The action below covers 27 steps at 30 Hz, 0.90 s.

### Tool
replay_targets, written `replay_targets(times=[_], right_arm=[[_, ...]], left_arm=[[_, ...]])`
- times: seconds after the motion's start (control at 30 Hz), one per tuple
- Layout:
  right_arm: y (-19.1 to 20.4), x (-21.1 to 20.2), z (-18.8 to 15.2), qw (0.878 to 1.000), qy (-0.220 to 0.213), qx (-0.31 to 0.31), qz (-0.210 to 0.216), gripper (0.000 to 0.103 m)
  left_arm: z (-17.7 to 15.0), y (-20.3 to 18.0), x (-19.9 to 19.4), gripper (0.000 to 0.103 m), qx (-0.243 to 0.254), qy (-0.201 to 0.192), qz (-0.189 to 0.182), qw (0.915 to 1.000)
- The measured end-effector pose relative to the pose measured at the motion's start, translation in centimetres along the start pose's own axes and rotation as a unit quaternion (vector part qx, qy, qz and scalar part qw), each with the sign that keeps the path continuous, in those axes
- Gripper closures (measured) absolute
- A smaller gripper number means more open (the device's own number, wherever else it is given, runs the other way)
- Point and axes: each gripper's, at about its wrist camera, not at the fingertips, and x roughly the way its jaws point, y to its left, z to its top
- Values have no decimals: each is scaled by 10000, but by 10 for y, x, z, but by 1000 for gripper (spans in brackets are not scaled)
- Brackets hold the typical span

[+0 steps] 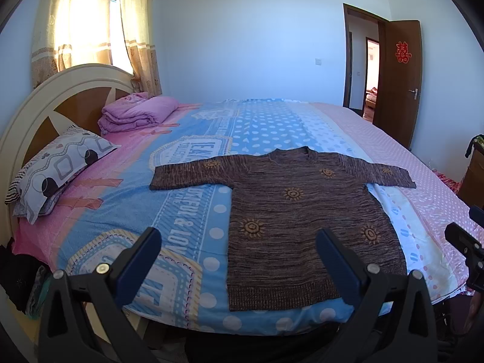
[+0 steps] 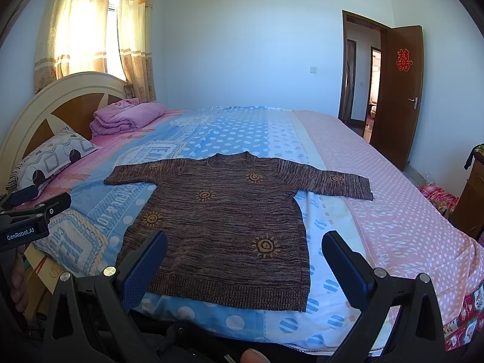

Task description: Fold small clothes

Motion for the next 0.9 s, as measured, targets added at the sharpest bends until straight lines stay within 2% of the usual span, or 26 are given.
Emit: replay_targets(times=[0.9], right_arm=[[-1, 6, -2, 9999, 99, -23, 15, 1]], left_arm=[[-1, 3, 5, 0, -21, 65, 0, 10000]])
